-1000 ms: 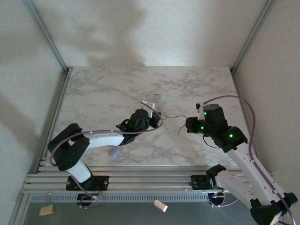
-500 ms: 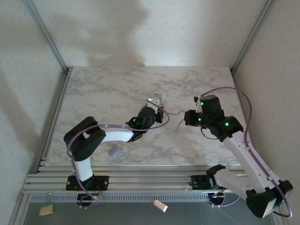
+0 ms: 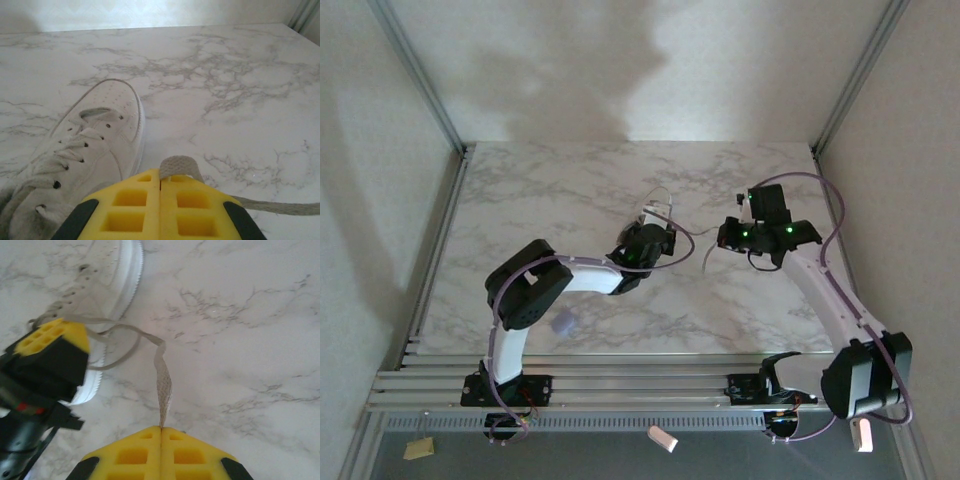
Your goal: Tie the shoes
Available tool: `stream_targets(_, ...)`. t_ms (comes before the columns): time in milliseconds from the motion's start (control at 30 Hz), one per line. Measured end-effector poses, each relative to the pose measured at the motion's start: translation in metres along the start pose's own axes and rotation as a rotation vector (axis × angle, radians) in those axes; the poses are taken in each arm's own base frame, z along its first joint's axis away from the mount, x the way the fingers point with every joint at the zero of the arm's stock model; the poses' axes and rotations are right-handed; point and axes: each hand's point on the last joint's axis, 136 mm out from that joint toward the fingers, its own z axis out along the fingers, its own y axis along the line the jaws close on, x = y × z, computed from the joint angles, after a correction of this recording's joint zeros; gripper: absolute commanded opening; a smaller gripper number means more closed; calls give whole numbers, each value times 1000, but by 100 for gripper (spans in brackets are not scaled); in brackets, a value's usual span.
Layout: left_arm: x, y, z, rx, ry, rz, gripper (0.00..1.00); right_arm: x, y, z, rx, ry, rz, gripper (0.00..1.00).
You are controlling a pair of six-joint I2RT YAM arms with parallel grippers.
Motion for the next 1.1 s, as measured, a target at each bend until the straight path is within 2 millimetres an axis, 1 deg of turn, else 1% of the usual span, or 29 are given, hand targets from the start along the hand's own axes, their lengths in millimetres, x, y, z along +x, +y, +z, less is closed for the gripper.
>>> stream_targets(67,-4,1,3,-18,-8,-1,0,-4,-10,9,32,4,4,1)
stream_targets(167,-7,2,8,-40,-13,-1,0,-10,-29,27,109,13,1,30)
stream_targets(200,-6,2,10,-47,-11,1,0,-12,-38,34,147,18,-1,37)
stream_targets(267,-3,4,13,-66,-2,8,0,-15,-54,46,216,24,-11,45)
stream_targets(333,1,6,15,-83,11,19,0,-17,-65,52,264,22,-15,45)
stream_targets(367,3,7,16,-92,18,23,0,-18,-66,53,266,9,-16,44)
stream_targets(433,6,10,16,-105,27,24,0,-19,-61,51,233,-25,-15,41)
stream_targets(467,6,12,17,-110,33,24,0,-17,-56,49,200,-39,-11,39)
stream_targets(567,7,16,18,-122,45,15,0,-7,-29,48,50,-75,2,32)
stream_targets(633,7,18,19,-128,50,4,0,5,-10,55,-43,-71,6,30)
stream_targets(700,6,20,20,-132,56,-8,0,23,5,66,-112,-37,11,28)
stream_targets(767,4,19,21,-134,57,-17,0,36,15,75,-150,0,20,27)
stream_targets(800,5,20,21,-135,59,-19,0,39,18,79,-166,9,24,27)
stream_targets(933,8,20,21,-137,68,-21,0,36,22,81,-186,1,40,26)
stream_targets(1033,10,20,22,-136,74,-18,10,33,23,80,-187,-12,39,27)
stream_targets(1100,10,18,22,-130,74,-21,22,30,21,76,-175,-33,37,27)
